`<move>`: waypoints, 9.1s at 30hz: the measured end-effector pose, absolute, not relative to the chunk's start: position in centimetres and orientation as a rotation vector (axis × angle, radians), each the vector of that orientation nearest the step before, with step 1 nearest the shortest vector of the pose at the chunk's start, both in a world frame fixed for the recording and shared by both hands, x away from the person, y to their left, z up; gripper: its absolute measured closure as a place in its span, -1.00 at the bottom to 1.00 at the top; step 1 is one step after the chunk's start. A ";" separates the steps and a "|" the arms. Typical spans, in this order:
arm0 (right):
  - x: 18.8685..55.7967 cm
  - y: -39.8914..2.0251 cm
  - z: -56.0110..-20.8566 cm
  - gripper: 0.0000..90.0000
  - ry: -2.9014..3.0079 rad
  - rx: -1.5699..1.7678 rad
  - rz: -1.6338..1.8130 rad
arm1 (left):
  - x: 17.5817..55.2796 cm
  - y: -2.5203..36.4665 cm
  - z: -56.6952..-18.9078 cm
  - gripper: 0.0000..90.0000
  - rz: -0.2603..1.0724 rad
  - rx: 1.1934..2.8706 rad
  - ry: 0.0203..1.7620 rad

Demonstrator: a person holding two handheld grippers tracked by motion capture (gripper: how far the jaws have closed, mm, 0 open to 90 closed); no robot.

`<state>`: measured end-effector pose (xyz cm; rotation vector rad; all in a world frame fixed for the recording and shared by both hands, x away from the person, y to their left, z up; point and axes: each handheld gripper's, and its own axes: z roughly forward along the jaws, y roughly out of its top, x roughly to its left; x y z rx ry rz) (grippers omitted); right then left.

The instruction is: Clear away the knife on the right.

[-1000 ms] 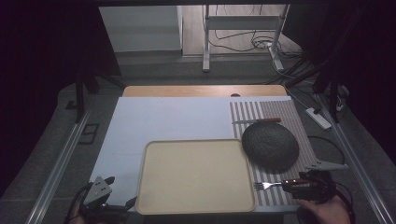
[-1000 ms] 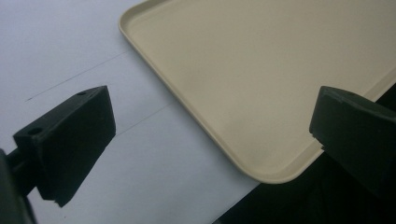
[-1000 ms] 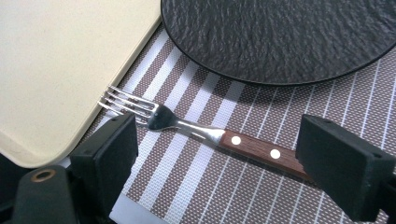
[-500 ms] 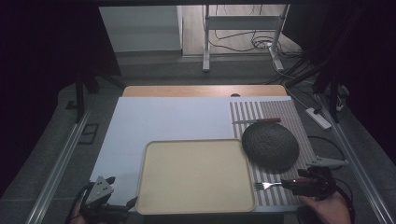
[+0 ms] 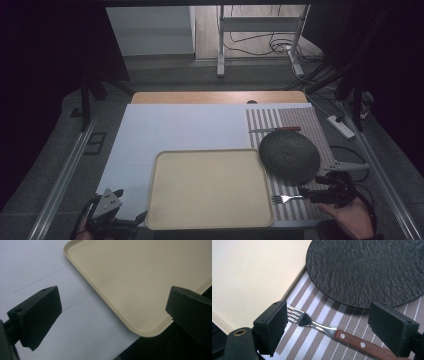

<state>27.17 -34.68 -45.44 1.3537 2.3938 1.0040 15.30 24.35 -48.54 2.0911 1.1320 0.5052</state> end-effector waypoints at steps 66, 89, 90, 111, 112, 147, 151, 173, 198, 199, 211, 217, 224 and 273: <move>46.0 -32.8 -45.1 -0.72 2.376 1.453 0.798 | 15.4 24.3 -48.6 -0.99 0.505 2.105 1.138; 51.2 -33.4 -46.5 0.04 2.364 1.430 0.686 | 15.4 24.2 -48.6 -0.98 0.508 2.112 1.134; 51.2 -33.4 -46.5 0.04 2.364 1.430 0.686 | 15.4 24.2 -48.6 -0.98 0.508 2.112 1.135; 55.2 -35.3 -49.2 1.00 2.302 1.524 0.593 | 15.5 24.0 -48.6 -0.97 0.519 2.130 1.136; 55.2 -35.4 -49.2 0.99 2.308 1.532 0.601 | 15.5 24.0 -48.6 -0.97 0.520 2.130 1.135; 53.1 -34.9 -47.5 -0.06 2.323 1.541 0.639 | 15.4 23.7 -48.6 -0.97 0.532 2.147 1.122; 53.2 -33.9 -47.4 -0.27 2.345 1.523 0.637 | 15.4 23.7 -48.6 -0.97 0.536 2.153 1.120; 55.1 -29.2 -48.9 -0.68 2.493 1.386 0.610 | 15.5 23.7 -48.7 -0.96 0.534 2.158 1.122; 55.1 -29.6 -49.4 0.74 2.583 1.198 0.470 | 15.5 23.6 -48.7 -0.96 0.536 2.165 1.118; 55.0 -29.7 -49.3 0.74 2.571 1.169 0.454 | 15.5 23.6 -48.7 -0.96 0.536 2.165 1.118; 54.5 -32.2 -48.3 0.74 2.490 1.157 0.451 | 15.5 23.6 -48.7 -0.96 0.538 2.167 1.118; 54.2 -33.5 -47.7 0.74 2.458 1.187 0.466 | 15.4 23.6 -48.7 -0.96 0.538 2.168 1.117; 53.4 -34.9 -46.7 0.74 2.437 1.250 0.542 | 15.5 23.6 -48.7 -0.96 0.535 2.164 1.119; 44.7 -31.1 -45.0 0.74 2.462 1.284 0.781 | 15.8 25.2 -48.6 -1.00 0.460 2.011 1.217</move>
